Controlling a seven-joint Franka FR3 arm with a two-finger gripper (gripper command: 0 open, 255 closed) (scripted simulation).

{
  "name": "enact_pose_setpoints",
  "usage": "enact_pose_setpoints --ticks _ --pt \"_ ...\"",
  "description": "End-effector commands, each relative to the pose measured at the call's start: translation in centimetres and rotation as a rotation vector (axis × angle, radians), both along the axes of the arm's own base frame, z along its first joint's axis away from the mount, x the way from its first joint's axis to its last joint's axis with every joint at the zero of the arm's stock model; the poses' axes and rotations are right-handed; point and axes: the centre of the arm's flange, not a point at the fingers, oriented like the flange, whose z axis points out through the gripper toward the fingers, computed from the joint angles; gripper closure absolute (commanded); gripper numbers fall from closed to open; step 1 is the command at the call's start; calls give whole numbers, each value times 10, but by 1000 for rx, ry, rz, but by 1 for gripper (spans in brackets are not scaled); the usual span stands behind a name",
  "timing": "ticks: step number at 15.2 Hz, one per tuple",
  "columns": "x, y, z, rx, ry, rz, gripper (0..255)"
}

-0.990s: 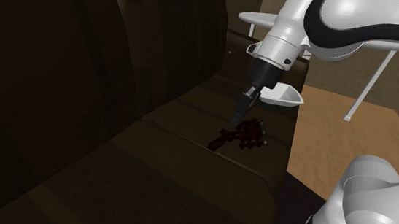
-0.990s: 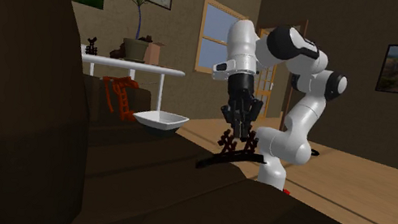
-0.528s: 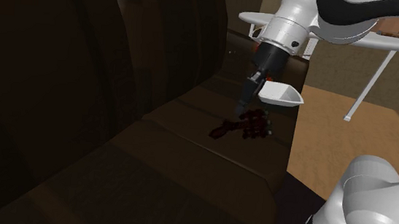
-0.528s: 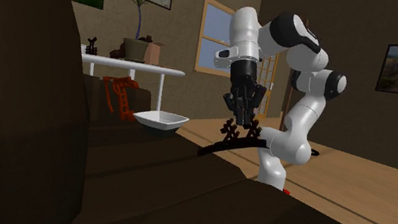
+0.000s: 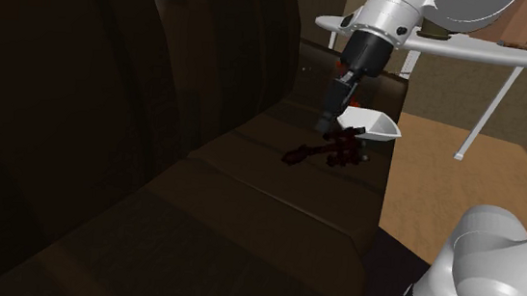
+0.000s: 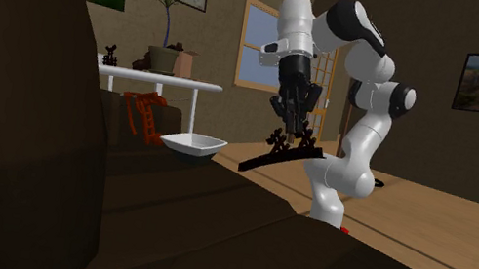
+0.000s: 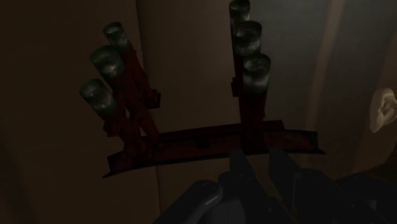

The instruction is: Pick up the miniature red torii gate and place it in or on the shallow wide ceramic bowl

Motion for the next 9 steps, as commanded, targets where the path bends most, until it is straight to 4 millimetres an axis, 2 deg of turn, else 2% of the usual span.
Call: enact_pose_setpoints --ticks 1,9 --pt "6 -19 2 0 0 0 255" --pt "29 -122 5 0 0 0 255"
